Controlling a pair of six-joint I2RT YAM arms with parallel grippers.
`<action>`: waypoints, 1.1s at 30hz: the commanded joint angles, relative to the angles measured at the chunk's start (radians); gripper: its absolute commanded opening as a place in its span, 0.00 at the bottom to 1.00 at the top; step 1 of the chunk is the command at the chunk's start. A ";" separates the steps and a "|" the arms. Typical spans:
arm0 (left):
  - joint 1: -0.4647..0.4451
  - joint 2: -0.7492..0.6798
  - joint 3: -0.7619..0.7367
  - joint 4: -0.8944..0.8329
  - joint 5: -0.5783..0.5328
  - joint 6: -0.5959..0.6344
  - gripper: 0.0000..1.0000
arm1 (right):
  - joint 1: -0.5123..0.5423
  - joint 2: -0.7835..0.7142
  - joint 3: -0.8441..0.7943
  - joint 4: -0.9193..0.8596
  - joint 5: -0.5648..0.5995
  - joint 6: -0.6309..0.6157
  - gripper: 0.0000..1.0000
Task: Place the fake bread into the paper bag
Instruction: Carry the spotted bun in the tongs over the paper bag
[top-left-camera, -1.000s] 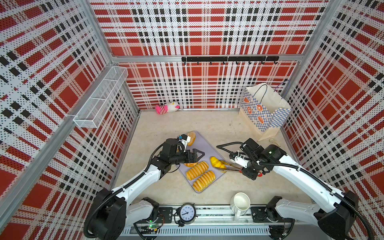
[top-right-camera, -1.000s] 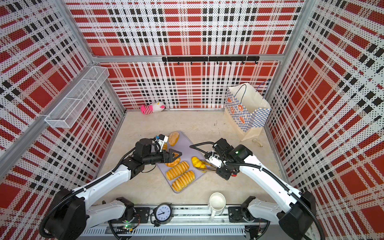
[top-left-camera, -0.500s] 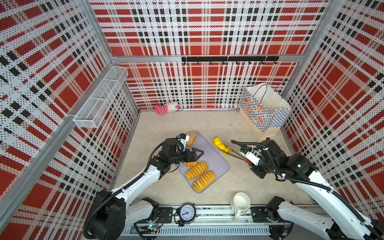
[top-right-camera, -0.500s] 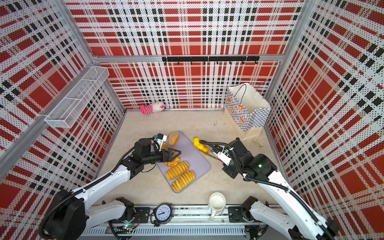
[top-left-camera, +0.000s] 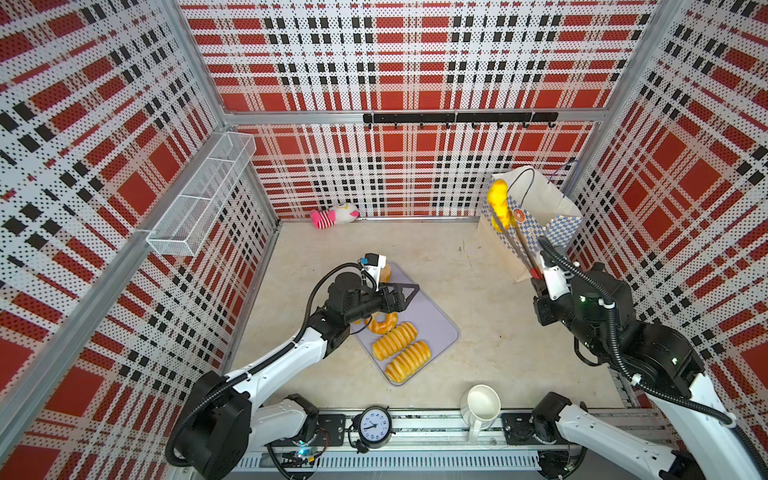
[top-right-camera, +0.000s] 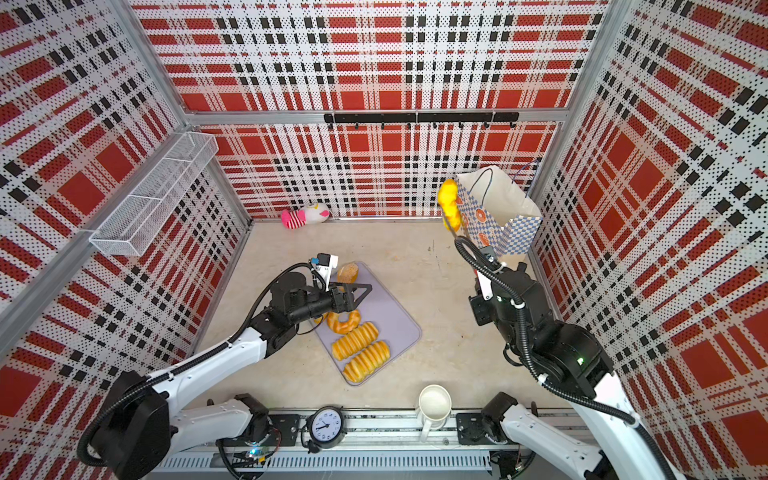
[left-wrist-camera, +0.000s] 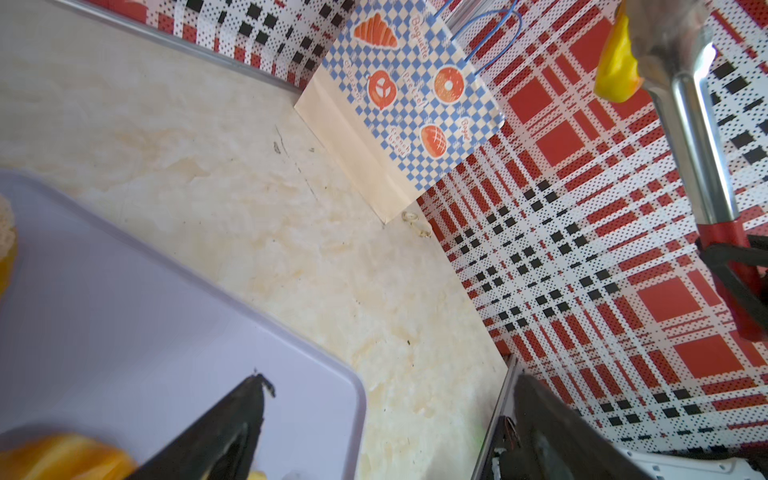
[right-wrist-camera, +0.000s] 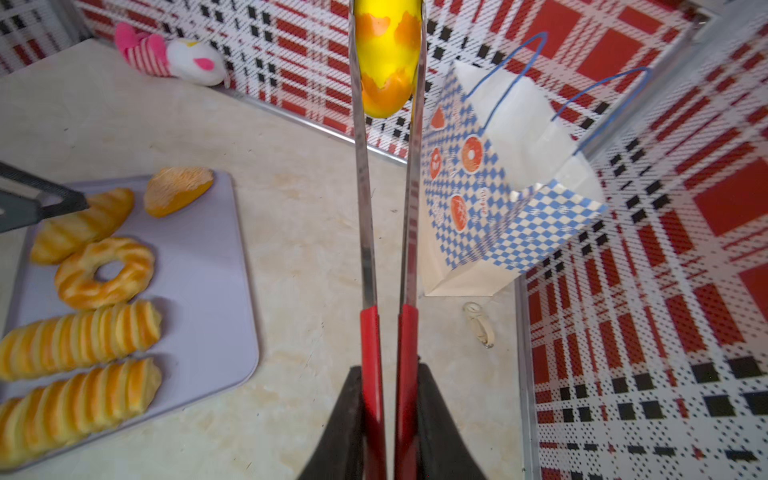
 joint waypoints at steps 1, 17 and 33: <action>-0.018 0.014 0.065 0.081 -0.036 0.022 0.96 | 0.004 0.033 0.040 0.058 0.202 0.085 0.19; -0.025 0.115 0.157 0.099 0.060 0.089 0.96 | -0.364 0.219 0.062 0.155 -0.012 0.166 0.19; -0.020 0.147 0.134 0.136 0.082 0.090 0.96 | -0.511 0.388 0.107 0.239 -0.153 0.141 0.19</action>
